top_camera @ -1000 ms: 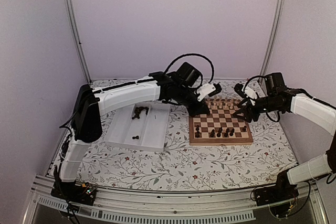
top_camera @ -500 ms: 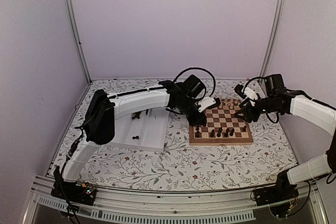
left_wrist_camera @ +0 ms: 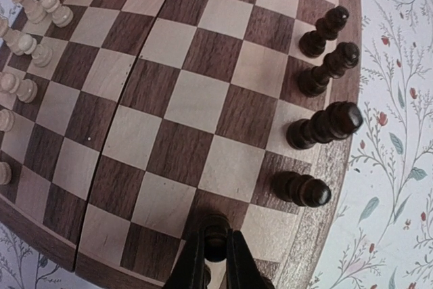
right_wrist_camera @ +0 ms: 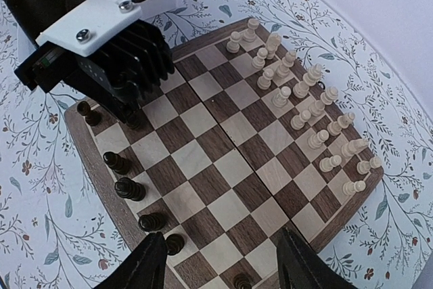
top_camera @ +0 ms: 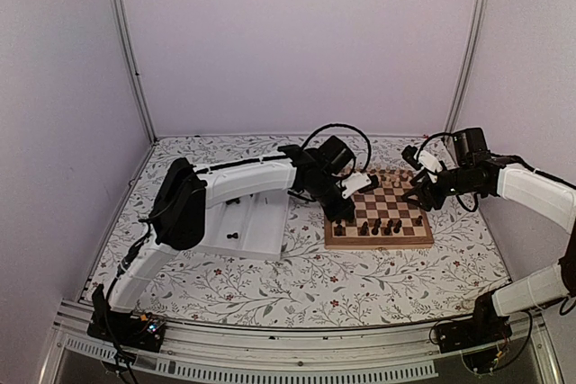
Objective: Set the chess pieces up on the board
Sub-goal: Place the chess piece on the chessboard.
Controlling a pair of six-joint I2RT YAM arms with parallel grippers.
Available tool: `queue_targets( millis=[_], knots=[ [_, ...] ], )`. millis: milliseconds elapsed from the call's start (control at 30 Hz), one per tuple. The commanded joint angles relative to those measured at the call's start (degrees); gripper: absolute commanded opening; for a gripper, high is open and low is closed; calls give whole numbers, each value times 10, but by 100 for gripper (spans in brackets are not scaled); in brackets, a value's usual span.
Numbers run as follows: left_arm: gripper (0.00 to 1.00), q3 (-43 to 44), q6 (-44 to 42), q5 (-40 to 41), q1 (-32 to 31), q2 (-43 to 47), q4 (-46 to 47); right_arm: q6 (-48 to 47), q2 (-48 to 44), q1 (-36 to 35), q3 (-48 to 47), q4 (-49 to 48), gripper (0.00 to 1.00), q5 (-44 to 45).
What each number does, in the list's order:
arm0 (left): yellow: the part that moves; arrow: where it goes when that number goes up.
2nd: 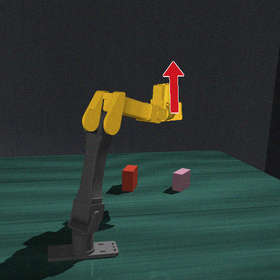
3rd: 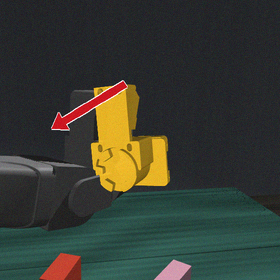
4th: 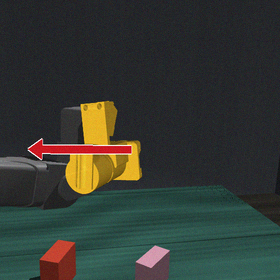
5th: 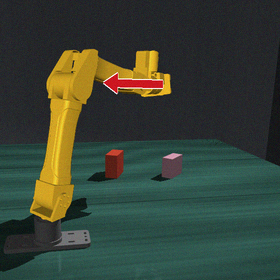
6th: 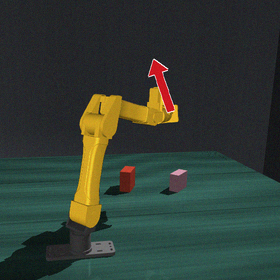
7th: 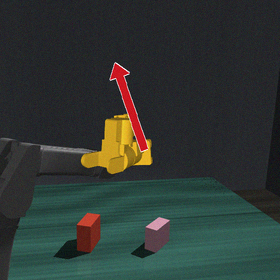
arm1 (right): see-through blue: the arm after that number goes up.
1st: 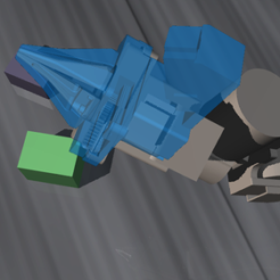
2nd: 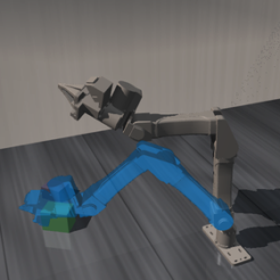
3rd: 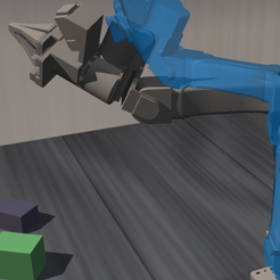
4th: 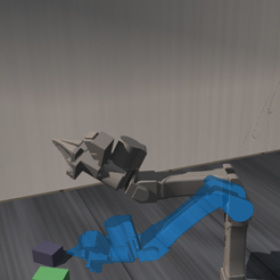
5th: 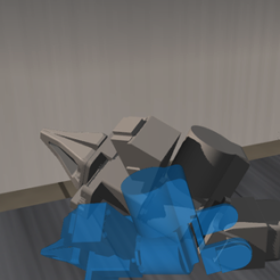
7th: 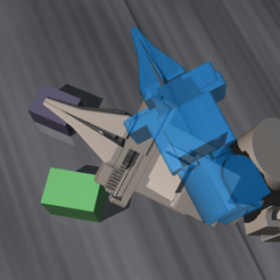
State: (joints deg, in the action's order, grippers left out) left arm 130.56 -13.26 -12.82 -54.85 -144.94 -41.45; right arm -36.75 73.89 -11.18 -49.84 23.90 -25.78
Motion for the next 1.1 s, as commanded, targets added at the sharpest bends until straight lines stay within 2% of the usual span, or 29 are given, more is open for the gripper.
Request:
queue_targets(
  millis=[0,667,833,1067],
  knots=[
    [9,15,-3,-8,-3,-10,-3,1,2,2,6,-11,59,2],
    [20,22,-9,-4,-9,-22,-8,0,9,1,7,-11,59,2],
    [27,26,-10,0,-13,-18,-5,0,9,2,6,-10,59,1],
    [37,-22,-9,24,-24,83,51,4,6,1,4,-11,59,0]
  ],
)
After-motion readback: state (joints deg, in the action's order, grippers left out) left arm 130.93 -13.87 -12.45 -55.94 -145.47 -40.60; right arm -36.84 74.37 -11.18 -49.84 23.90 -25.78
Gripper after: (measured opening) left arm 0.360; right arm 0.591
